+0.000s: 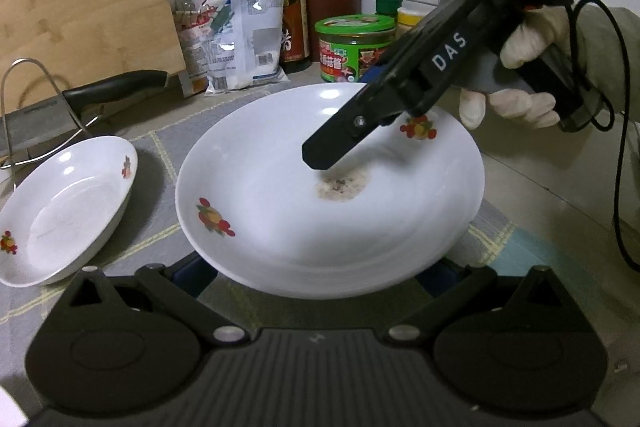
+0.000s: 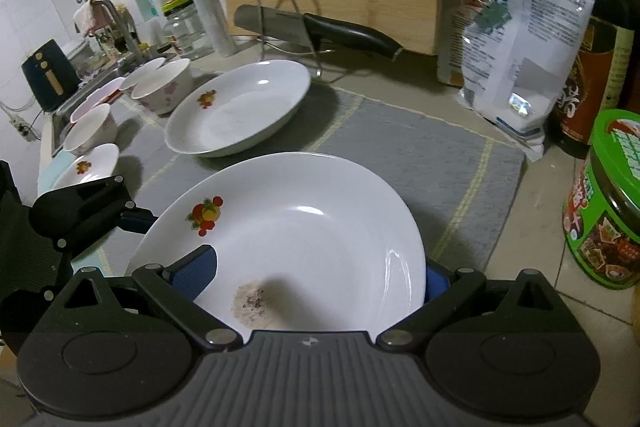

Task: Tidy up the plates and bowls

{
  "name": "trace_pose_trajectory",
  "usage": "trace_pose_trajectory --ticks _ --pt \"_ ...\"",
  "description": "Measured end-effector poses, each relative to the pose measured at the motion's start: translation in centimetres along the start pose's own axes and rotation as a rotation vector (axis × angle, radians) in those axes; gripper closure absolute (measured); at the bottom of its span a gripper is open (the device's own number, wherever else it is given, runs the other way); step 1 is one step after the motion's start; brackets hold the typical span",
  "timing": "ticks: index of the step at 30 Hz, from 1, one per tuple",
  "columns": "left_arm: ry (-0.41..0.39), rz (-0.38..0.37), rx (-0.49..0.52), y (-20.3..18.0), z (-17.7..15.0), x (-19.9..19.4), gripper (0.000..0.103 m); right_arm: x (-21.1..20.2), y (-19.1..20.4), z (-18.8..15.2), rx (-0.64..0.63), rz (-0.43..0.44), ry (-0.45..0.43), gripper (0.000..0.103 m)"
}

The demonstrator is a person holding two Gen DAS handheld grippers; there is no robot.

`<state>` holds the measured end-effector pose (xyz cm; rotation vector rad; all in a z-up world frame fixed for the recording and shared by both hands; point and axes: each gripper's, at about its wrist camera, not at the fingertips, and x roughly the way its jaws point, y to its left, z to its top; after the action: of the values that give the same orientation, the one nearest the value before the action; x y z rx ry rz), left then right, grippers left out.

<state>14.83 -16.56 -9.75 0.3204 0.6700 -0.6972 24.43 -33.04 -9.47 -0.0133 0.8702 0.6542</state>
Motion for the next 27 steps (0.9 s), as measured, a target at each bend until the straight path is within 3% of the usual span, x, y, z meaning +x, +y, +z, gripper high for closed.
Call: trace_pose_trajectory --ticks 20,27 --pt "0.019 0.022 -0.005 0.4 0.8 2.7 0.000 1.5 -2.1 -0.1 0.047 -0.032 -0.019 0.000" --pt "0.032 0.029 -0.009 0.0 0.6 2.0 0.000 1.3 -1.5 -0.1 0.040 -0.091 -0.012 0.000"
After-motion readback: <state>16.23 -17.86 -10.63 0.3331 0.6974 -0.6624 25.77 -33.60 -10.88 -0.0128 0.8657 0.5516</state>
